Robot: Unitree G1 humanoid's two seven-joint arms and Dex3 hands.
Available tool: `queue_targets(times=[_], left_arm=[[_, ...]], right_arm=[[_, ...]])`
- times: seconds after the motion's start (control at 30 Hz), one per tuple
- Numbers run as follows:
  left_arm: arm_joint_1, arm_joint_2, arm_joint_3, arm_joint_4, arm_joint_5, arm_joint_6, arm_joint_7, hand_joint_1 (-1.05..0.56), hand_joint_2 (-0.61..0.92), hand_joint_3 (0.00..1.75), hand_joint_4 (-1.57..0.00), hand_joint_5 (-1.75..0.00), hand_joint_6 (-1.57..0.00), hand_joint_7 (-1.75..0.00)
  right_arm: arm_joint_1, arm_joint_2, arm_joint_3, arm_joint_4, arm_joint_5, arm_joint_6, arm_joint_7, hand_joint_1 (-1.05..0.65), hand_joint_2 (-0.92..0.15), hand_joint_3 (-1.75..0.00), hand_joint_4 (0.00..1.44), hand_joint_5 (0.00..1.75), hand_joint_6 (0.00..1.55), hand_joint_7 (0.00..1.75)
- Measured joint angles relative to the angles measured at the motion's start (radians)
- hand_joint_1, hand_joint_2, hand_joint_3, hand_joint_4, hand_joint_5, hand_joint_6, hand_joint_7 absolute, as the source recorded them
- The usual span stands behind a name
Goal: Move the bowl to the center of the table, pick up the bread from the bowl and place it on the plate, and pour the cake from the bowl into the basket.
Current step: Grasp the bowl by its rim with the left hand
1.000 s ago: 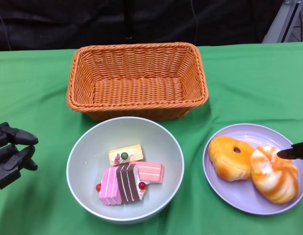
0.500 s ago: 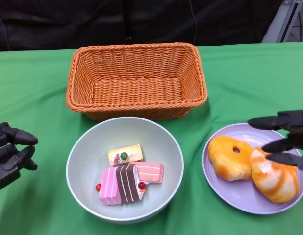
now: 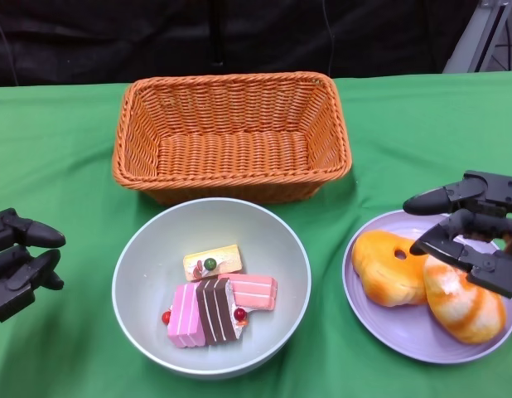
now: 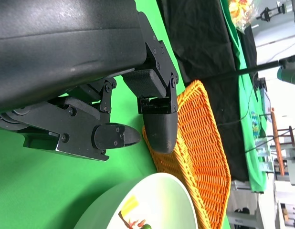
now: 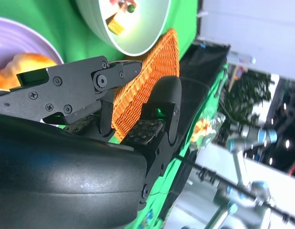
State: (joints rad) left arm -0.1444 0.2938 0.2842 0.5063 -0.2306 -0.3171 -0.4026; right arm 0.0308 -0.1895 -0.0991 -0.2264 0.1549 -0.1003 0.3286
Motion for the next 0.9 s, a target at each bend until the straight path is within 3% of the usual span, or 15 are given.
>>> queue_targets(times=[0.03,0.13,0.17,0.2,0.3,0.4,0.5,0.7,0.9], left_arm=[[0.002,0.002,-0.001,0.000,0.001,-0.012,-0.005,-0.03,0.92,0.31,-0.74,-1.36,-0.84,-0.88],[0.018,0.027,-0.019,0.000,0.024,-0.103,-0.058,-0.29,0.91,0.09,-0.82,-0.69,-0.92,-0.28],[0.022,0.036,-0.026,0.001,0.033,-0.147,-0.082,-0.33,0.92,0.06,-0.84,-0.59,-0.94,-0.20],[0.025,0.047,-0.036,0.001,0.045,-0.190,-0.099,-0.46,0.92,0.09,-0.79,-0.36,-0.85,-0.09],[0.048,0.103,-0.080,-0.018,0.115,-0.328,-0.139,-0.62,0.92,0.14,-0.66,-0.07,-0.66,-0.01],[0.063,0.150,-0.120,-0.040,0.173,-0.453,-0.165,-0.66,0.92,0.14,-0.56,-0.01,-0.56,0.00],[0.053,0.188,-0.153,-0.015,0.222,-0.616,-0.175,-0.67,0.92,0.14,-0.54,-0.01,-0.55,-0.01],[-0.061,0.219,-0.161,0.185,0.436,-0.973,-0.068,-0.59,0.92,0.05,-0.70,-0.05,-0.70,-0.04],[-0.158,0.237,-0.159,0.283,0.676,-1.140,0.049,-0.55,0.91,0.02,-0.78,-0.06,-0.76,-0.03]], right_arm=[[0.008,0.011,0.003,0.000,0.000,-0.008,-0.006,-0.15,-0.87,-0.29,0.68,1.30,0.65,1.03],[0.034,0.048,0.006,-0.007,0.030,-0.008,-0.019,-0.13,-0.71,-0.64,0.63,1.44,0.59,1.18],[0.045,0.060,0.006,-0.013,0.046,-0.005,-0.022,-0.13,-0.69,-0.70,0.62,1.46,0.59,1.20],[0.053,0.068,0.006,-0.022,0.066,0.008,-0.023,-0.17,-0.68,-0.72,0.61,1.52,0.57,1.25],[0.072,0.074,0.006,-0.057,0.136,0.070,-0.023,-0.21,-0.70,-0.67,0.60,1.59,0.55,1.31],[0.084,0.077,0.004,-0.081,0.177,0.115,-0.029,-0.20,-0.70,-0.71,0.62,1.60,0.56,1.32],[0.089,0.082,0.003,-0.095,0.196,0.140,-0.041,-0.19,-0.68,-0.76,0.62,1.62,0.56,1.33],[0.093,0.091,-0.003,-0.106,0.205,0.174,-0.065,-0.15,-0.66,-0.83,0.60,1.64,0.54,1.34],[0.094,0.108,-0.009,-0.107,0.233,0.180,-0.078,-0.15,-0.66,-0.88,0.60,1.62,0.55,1.32]])
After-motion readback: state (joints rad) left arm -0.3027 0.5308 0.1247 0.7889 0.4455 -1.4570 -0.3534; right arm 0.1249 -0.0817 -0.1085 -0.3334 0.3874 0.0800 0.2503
